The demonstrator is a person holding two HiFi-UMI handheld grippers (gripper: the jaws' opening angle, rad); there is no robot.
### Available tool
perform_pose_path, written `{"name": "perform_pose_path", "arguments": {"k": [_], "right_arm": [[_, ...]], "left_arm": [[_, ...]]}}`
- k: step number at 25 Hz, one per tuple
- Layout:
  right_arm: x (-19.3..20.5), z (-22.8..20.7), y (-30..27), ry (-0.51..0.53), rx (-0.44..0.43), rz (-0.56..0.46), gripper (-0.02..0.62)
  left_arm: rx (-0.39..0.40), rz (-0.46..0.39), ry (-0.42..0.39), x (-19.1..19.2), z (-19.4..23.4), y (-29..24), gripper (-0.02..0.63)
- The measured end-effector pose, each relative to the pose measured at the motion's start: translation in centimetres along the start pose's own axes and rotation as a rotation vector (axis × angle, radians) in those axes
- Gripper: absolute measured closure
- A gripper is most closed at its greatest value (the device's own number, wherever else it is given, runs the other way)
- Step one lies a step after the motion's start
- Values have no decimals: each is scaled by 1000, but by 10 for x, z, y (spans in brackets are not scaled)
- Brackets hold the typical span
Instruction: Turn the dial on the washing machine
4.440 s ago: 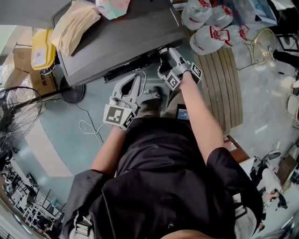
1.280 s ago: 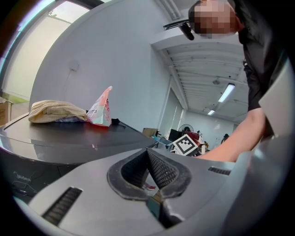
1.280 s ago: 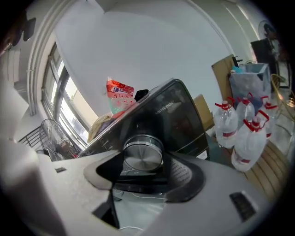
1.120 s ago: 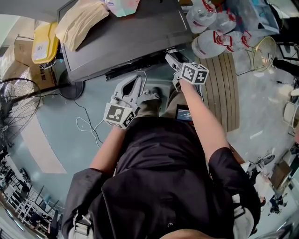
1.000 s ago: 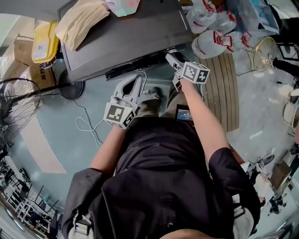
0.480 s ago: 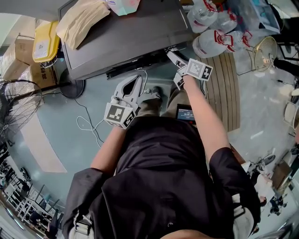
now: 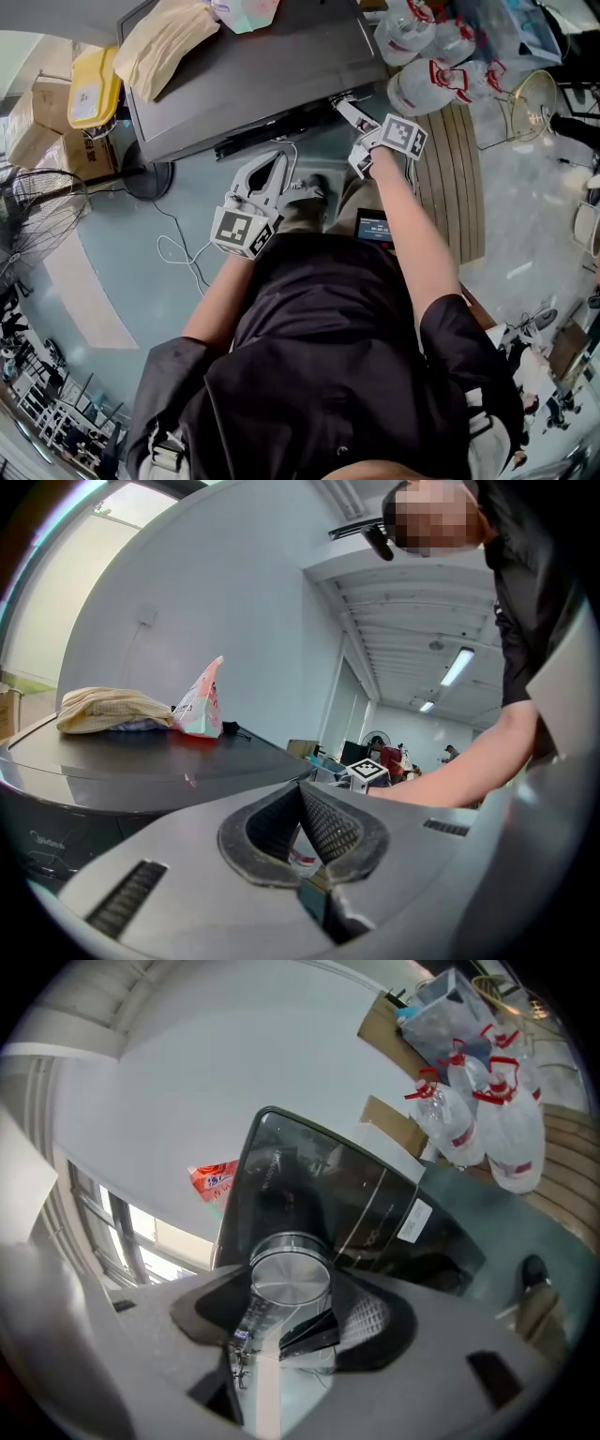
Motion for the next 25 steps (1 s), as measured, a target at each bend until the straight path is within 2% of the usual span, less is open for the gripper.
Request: {"name": "perform_pose_path", "arguments": {"k": [5, 11, 14, 18, 25], "right_arm": [[1, -1, 0, 13, -6, 11, 322], [-3, 6, 14, 186, 42, 14, 322], [-9, 16, 33, 357, 60, 14, 321], [-18, 58, 68, 638, 26, -60, 322], [-23, 138, 129, 952, -8, -221, 328]], "left_arm": [[9, -1, -2, -1, -2, -3, 612], [21, -7, 2, -3, -3, -6, 612], [26, -15, 6, -5, -2, -9, 612], [34, -38, 20, -8, -6, -12, 612], [41, -113, 24, -33, -12, -10, 612]]}}
Point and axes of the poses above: the fingertips, and each gripper's own axes: y backward along the fingers, z to its left, x out of its underside, the point moved 6 cm from there along y, backward along the fingers
